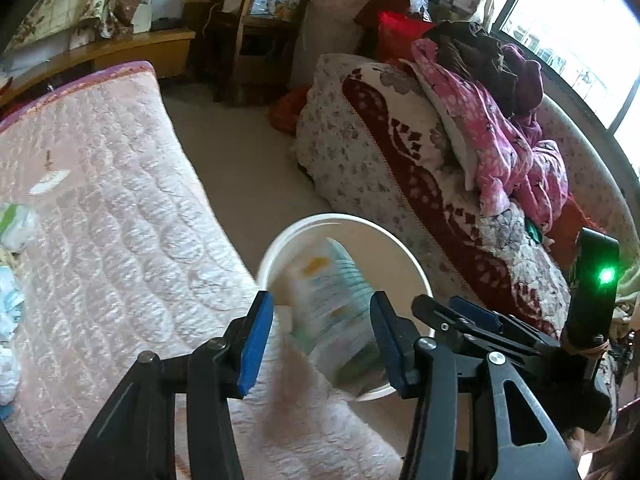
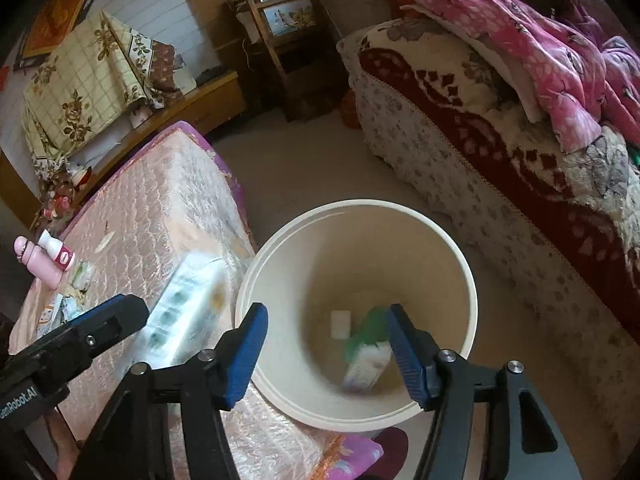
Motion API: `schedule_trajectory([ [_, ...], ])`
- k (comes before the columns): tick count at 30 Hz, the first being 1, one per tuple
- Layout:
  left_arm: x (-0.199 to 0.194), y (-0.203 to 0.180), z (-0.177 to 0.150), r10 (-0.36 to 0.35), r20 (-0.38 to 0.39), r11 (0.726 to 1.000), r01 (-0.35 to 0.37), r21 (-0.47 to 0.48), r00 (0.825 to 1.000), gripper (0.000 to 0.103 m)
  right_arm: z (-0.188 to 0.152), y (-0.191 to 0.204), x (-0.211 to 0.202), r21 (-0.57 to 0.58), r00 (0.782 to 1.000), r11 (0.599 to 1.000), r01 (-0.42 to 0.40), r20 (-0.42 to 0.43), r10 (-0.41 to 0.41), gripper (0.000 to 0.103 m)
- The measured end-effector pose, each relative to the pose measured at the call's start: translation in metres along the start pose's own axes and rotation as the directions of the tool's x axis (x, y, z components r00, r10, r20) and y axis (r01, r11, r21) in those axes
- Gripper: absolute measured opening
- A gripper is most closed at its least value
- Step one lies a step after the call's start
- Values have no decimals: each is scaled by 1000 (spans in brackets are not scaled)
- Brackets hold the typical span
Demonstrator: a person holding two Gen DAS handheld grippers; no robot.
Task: Collect trash
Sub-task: 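Carry both boxes over the cream bucket and open both tools, then move both tools back toward the remaining trash on the bed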
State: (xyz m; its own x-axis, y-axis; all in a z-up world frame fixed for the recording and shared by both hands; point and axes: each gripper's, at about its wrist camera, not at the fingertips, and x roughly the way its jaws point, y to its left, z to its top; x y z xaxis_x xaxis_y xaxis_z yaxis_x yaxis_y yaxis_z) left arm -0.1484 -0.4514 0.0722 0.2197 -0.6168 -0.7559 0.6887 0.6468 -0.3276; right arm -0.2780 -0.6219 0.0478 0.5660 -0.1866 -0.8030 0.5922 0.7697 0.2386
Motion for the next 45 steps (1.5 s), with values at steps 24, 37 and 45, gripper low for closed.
schedule_trajectory([
  [24, -91, 68, -33, 280, 136, 960, -277, -43, 950, 54, -29, 82, -22, -143, 997, 987, -72, 9, 74, 65],
  [37, -166, 129, -67, 414, 214, 909, -389, -151, 885, 67, -49, 168, -43, -259, 984, 952, -161, 33, 176, 67],
  [45, -210, 152, -78, 445, 269, 893, -399, -208, 854, 71, -61, 229, -67, -364, 969, 913, -184, 91, 231, 70],
])
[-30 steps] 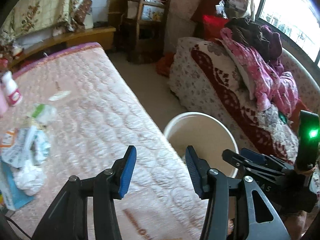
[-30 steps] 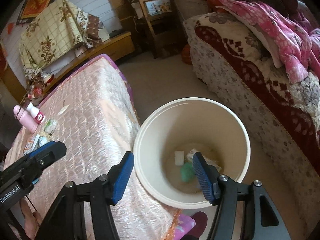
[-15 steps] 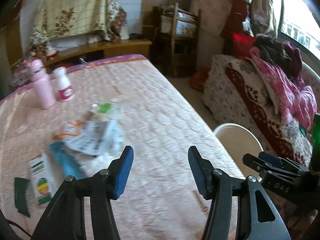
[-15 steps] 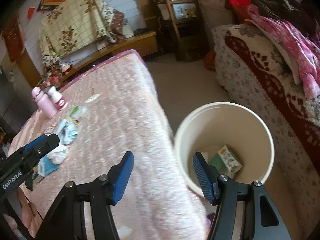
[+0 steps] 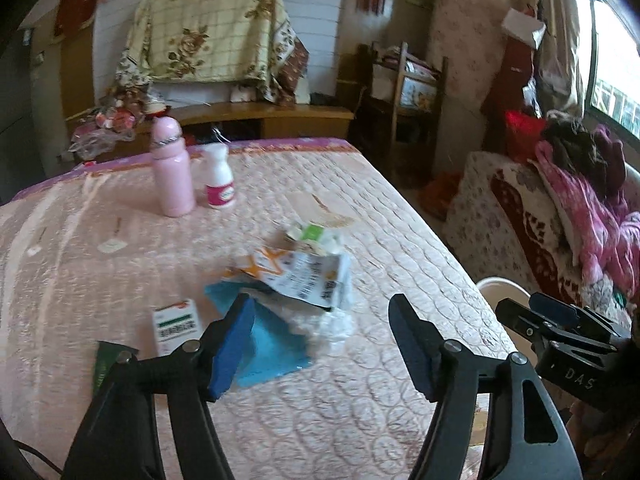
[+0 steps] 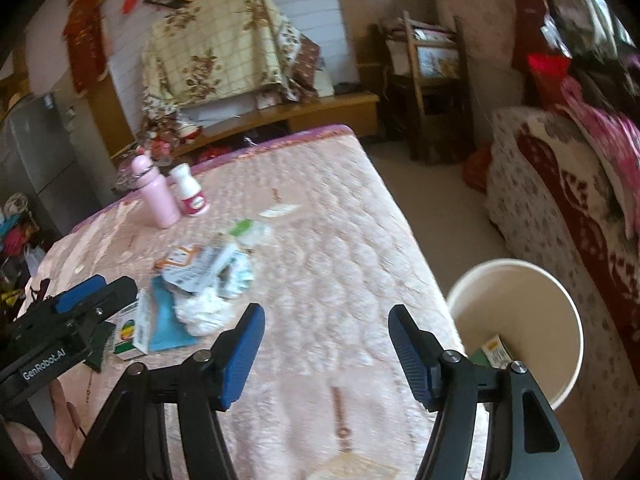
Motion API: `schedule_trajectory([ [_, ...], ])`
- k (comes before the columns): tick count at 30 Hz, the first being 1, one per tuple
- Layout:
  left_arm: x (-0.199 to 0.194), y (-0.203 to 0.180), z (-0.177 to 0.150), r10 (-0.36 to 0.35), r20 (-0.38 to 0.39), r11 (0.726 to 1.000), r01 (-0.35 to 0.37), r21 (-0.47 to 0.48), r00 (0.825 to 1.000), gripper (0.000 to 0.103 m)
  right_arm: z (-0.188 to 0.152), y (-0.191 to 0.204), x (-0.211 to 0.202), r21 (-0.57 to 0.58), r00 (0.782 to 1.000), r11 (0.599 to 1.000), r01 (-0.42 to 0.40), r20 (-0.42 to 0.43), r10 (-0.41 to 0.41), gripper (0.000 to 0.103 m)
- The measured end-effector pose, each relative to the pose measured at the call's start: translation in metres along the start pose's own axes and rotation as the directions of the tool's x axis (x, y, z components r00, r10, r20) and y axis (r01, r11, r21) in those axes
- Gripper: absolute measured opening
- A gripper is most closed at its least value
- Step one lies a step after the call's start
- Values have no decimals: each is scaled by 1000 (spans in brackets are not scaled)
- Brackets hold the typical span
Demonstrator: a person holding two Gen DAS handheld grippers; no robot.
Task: Collect trash
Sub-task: 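Move both tools back toward the remaining trash on the bed, then grasp the white medicine box with the right tool while the left tool grasps the green tube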
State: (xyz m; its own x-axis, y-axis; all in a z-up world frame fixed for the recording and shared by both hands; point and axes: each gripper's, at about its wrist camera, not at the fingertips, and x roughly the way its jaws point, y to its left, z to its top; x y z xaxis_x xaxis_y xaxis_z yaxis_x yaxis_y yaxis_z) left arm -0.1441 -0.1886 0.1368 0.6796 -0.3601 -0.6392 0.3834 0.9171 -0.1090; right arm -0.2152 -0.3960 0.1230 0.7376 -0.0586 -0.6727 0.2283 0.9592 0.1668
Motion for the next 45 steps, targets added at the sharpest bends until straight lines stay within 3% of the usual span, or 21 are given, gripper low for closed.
schedule_trajectory([
  [16, -46, 70, -8, 67, 66, 997, -64, -48, 996, 78, 11, 87, -5, -139, 996, 989, -47, 69, 57, 71],
  [22, -55, 96, -15, 87, 59, 994, -82, -75, 994, 78, 10, 109, 1, -167, 994, 983, -81, 57, 92, 71],
  [38, -52, 172, -56, 146, -54, 976, -153, -156, 988, 78, 0, 129, 21, -204, 995, 974, -98, -1, 100, 71],
  [45, -41, 183, -71, 119, -117, 977, -137, -162, 986, 78, -12, 127, 41, -192, 990, 973, -129, -77, 117, 71],
])
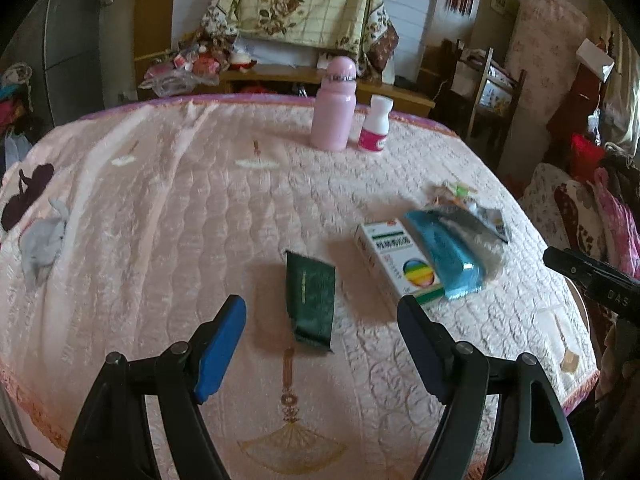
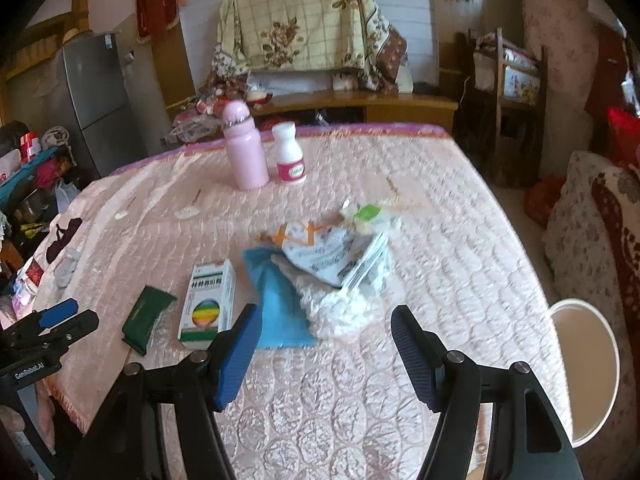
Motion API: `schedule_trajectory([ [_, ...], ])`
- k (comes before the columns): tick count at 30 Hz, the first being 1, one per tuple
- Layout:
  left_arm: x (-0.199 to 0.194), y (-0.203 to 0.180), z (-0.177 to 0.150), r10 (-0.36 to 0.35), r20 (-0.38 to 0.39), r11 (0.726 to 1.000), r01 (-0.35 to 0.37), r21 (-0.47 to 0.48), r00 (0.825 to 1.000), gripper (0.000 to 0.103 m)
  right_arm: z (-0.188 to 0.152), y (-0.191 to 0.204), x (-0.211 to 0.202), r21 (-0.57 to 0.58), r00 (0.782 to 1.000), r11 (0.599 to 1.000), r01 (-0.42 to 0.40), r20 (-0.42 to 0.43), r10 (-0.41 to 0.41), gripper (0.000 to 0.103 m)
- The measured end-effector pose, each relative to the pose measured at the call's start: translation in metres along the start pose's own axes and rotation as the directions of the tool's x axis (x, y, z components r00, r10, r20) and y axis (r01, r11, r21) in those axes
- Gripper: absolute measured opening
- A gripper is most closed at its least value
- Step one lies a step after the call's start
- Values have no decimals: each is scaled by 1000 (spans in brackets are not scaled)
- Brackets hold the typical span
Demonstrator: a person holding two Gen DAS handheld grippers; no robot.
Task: Collect trash
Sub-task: 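Grasp the white medicine box with the right tool while the left tool grasps the green tube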
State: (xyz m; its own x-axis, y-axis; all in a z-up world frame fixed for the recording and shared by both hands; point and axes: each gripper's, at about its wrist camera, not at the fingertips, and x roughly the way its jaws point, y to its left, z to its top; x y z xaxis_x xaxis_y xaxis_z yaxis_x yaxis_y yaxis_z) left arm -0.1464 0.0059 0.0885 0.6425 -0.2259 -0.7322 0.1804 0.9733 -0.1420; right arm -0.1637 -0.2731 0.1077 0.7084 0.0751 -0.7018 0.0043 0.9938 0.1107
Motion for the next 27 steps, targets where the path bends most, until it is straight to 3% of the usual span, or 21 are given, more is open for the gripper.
schedule_trajectory([
  [6, 28, 9, -4, 2, -84, 999, -5, -37, 996, 78, -8, 9, 19, 12, 989, 993, -121, -81, 121, 71],
  [14, 73, 15, 4, 3, -144, 997, -15, -80, 990, 78, -12, 25, 35, -20, 985, 992, -127, -121, 124, 71],
  [16, 82, 17, 8, -9, -152, 996, -5, -91, 988, 70, -11, 30, 38, -34, 984, 991, -131, -128, 125, 71],
  [17, 86, 19, 10, -18, -161, 995, 2, -102, 987, 49, -11, 34, 41, -41, 983, 990, -134, -133, 128, 71],
  [18, 92, 21, 11, -29, -184, 993, 8, -116, 982, 34, -9, 38, 44, -45, 981, 989, -140, -139, 133, 71],
  [23, 88, 35, 19, -55, -173, 984, 24, -176, 983, 23, -1, 69, 66, -91, 971, 979, -180, -176, 162, 71],
  [27, 74, 46, 21, -42, -147, 983, 15, -180, 988, 22, 4, 98, 91, -122, 959, 970, -208, -219, 178, 71],
])
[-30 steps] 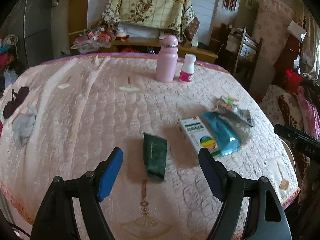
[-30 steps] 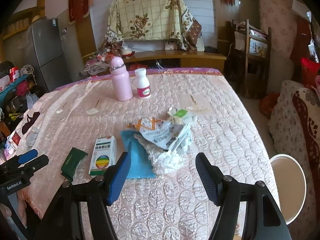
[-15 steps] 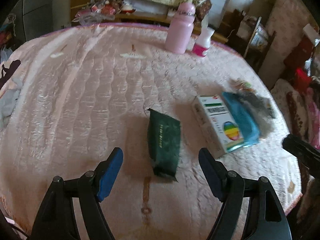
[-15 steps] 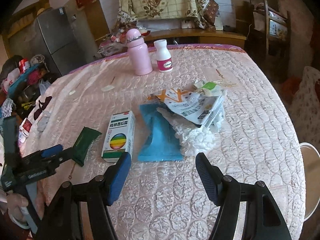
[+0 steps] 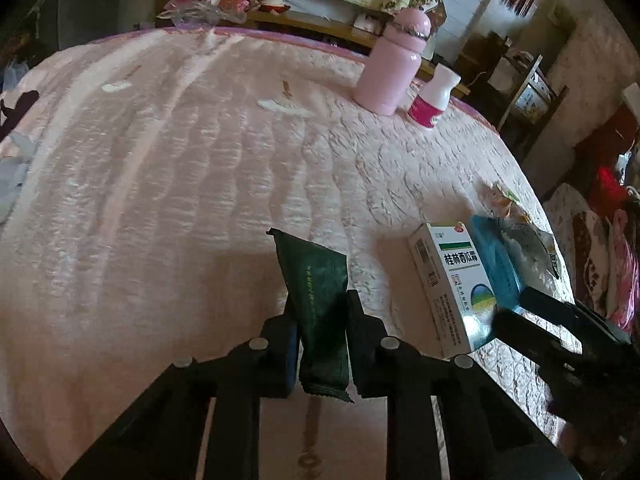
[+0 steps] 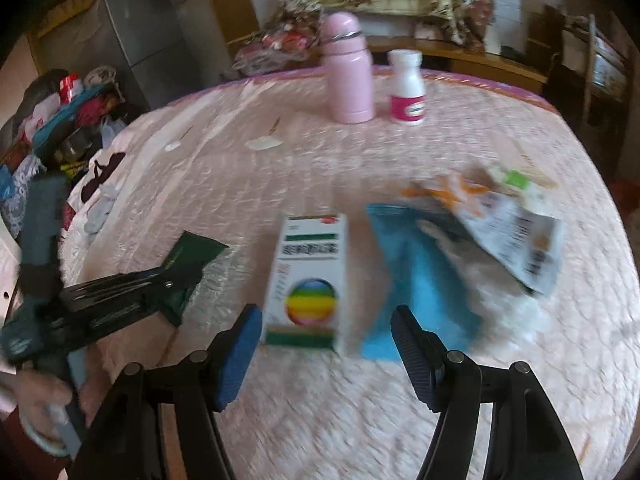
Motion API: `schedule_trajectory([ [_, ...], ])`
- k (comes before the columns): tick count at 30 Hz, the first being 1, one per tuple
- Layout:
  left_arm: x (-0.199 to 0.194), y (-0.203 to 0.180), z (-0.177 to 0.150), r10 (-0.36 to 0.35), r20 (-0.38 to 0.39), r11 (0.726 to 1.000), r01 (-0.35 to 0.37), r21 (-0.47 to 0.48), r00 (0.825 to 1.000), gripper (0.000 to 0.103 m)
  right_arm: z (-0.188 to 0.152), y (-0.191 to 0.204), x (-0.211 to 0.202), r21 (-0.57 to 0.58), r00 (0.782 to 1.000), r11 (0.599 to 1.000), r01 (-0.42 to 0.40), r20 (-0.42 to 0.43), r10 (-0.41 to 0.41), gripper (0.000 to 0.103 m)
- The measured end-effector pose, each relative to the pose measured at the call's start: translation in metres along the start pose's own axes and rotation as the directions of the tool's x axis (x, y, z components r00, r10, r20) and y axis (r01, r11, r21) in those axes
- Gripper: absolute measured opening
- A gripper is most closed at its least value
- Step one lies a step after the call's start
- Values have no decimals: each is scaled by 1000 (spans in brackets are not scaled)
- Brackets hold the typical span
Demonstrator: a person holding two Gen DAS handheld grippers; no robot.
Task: Collect trash
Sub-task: 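Grasp the white medicine box with the right tool while the left tool grasps the green tube, then carry box and tube over the cream bucket and open both tools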
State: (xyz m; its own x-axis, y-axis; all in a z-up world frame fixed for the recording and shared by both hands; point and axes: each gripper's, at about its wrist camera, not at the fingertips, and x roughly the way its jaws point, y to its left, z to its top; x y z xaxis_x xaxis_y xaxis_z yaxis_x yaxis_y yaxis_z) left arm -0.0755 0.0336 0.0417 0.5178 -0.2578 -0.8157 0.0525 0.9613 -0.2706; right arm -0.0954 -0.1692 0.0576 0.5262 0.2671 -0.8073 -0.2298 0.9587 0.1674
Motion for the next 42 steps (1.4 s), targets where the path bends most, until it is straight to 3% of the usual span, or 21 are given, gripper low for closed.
schedule_trajectory([
  [6, -17, 2, -4, 19, 36, 1000, -19, 14, 999, 22, 16, 15, 52, -21, 995, 999, 39, -86, -41, 69],
  [8, -19, 2, -4, 19, 43, 1000, -20, 15, 999, 22, 15, 15, 59, -16, 996, 999, 31, -89, -32, 56],
  [10, -23, -1, -6, 24, 52, 999, -25, 20, 998, 22, 12, 13, 55, -6, 997, 1000, 27, -78, -27, 56],
  [23, -43, -66, -24, -11, 98, 991, -3, 135, 995, 22, -29, -4, -44, -12, 999, 1000, 0, 36, 1, 56],
  [31, -55, -119, -32, -33, 136, 974, 1, 227, 990, 22, -46, -36, -94, 29, 993, 998, 47, 111, -50, 56],
  [42, -64, -194, -38, -99, 153, 946, 45, 320, 983, 22, -67, -92, -152, 150, 968, 982, 115, 207, -145, 56],
])
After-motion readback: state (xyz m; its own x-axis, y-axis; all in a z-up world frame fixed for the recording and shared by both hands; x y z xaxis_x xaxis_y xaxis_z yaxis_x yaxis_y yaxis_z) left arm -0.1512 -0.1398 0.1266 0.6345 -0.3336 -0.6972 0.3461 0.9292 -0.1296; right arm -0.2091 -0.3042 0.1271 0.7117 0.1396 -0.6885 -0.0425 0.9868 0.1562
